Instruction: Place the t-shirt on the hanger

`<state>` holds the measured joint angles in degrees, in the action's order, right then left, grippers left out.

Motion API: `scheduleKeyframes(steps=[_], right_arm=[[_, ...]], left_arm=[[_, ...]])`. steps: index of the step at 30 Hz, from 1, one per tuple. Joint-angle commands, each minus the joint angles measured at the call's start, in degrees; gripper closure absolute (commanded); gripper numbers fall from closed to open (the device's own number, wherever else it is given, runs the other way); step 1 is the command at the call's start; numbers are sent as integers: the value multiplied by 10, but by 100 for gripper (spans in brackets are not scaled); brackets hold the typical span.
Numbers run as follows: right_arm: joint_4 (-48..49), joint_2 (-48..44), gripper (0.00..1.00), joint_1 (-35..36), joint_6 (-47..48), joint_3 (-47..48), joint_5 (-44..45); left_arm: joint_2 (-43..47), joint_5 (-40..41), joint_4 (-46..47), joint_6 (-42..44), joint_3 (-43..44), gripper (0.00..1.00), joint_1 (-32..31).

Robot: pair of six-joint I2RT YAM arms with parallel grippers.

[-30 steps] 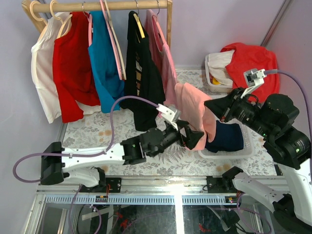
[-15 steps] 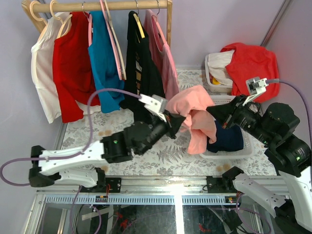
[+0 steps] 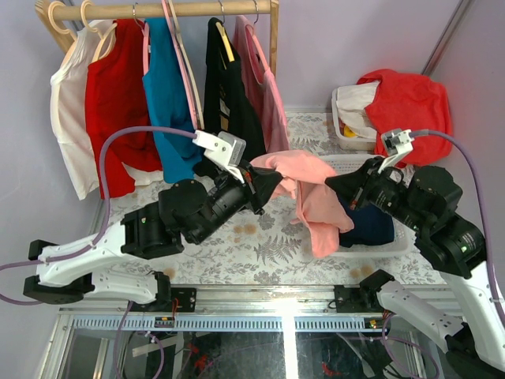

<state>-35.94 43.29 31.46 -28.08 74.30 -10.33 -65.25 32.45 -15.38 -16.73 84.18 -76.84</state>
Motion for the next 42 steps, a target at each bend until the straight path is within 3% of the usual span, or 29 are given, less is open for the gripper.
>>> scheduleKeyframes(steps=[1,4,7,10,15,20,24,31,42], right_arm=[[-11,30,76,-3,23,-22,7],[-11,44,53,-2,32,-42,38],[-36,63,45,-3,49,-49,91],[-47,59,46,-3,47,-56,79],[-57,30,44,-3,38,-120,-57],[-21,-77,42,-2,5,-190,-129],[4,-78,40,-3,-32,-250,-264],[-22,-112,41,-3,-21,-291,-243],[28,-55,46,19,-8,-356,-198]], left_arm=[[37,45,3,17,15,100,0],[47,65,-3,10,-6,100,0],[52,89,-17,10,-13,100,0],[57,117,-30,13,-14,100,0],[61,164,-44,22,-10,100,0],[58,198,-52,28,-14,100,0],[52,197,-44,32,-9,100,1],[16,200,-53,50,33,100,2],[-23,200,-42,86,85,100,7]])
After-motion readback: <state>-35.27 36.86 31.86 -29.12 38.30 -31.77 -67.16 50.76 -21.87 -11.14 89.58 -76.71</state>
